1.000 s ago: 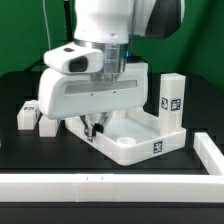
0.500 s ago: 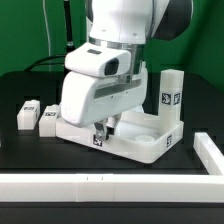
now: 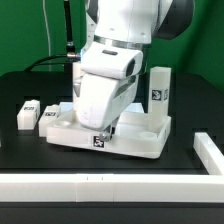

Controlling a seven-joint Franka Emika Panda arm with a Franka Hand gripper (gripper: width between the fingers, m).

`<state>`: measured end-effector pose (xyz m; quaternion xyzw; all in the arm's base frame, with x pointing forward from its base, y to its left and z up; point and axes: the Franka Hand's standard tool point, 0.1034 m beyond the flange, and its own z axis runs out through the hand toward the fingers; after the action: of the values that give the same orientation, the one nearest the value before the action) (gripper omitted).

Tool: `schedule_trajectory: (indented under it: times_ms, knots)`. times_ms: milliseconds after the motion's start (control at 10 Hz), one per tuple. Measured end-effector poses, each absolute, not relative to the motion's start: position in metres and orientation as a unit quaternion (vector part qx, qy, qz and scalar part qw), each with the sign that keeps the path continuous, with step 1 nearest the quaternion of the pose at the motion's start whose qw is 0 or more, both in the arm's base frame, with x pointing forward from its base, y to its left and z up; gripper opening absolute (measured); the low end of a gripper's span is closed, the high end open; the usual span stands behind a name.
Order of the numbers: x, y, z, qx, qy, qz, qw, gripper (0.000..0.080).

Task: Assemble desk

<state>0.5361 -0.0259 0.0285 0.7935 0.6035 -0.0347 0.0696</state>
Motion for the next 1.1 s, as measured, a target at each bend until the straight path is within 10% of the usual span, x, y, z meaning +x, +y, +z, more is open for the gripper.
schedule_trajectory:
  times_ms: [1100]
  knots:
    - [0.614,0.032,0.033,0.749,0.657,-0.035,0.077,0.0062]
